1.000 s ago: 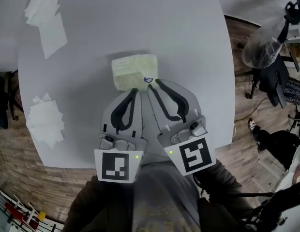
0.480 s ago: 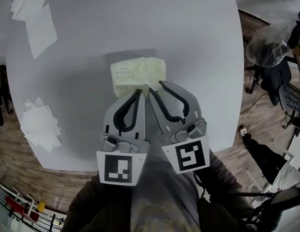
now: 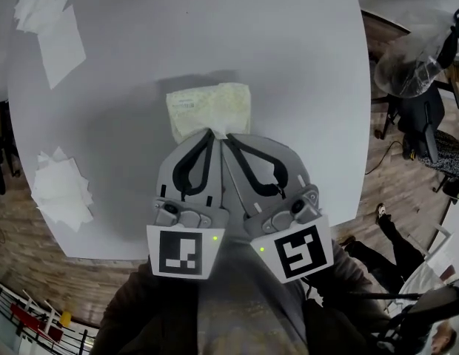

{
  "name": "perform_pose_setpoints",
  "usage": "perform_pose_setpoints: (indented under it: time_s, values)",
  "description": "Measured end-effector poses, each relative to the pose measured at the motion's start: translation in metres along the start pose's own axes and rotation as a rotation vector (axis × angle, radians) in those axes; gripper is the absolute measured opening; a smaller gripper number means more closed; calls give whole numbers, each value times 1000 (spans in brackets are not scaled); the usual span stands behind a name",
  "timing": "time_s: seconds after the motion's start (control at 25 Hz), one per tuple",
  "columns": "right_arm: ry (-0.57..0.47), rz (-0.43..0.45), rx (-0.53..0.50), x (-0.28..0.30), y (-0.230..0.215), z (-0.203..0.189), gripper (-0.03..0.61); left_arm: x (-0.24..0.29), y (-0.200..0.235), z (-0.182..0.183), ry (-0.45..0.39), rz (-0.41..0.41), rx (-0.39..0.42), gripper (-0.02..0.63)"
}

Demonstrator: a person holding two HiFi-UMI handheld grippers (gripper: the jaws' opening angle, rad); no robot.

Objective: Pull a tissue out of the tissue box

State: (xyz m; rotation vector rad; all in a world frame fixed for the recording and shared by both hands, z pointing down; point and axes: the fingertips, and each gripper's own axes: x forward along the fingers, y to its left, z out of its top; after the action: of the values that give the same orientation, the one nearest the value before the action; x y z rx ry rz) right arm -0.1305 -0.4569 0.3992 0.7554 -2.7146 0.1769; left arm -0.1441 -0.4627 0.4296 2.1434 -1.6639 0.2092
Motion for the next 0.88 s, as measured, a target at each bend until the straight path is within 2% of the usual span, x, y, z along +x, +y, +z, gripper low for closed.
perform_pose_setpoints:
  time_s: [0.24, 0.48, 0.68, 0.88]
  values:
    - [-147, -5, -13, -35, 10, 69, 3, -29, -20, 37, -99, 5, 59, -2]
    - [-280, -12, -75, -96, 46, 128, 3, -90, -58, 77, -207, 20, 107, -2]
    - [-354, -24, -120, -146, 81, 143, 3, -146, -93, 96, -291, 30, 173, -2]
    - [-390, -48, -88, -191, 100, 145, 3, -190, -117, 103, -355, 58, 123, -2]
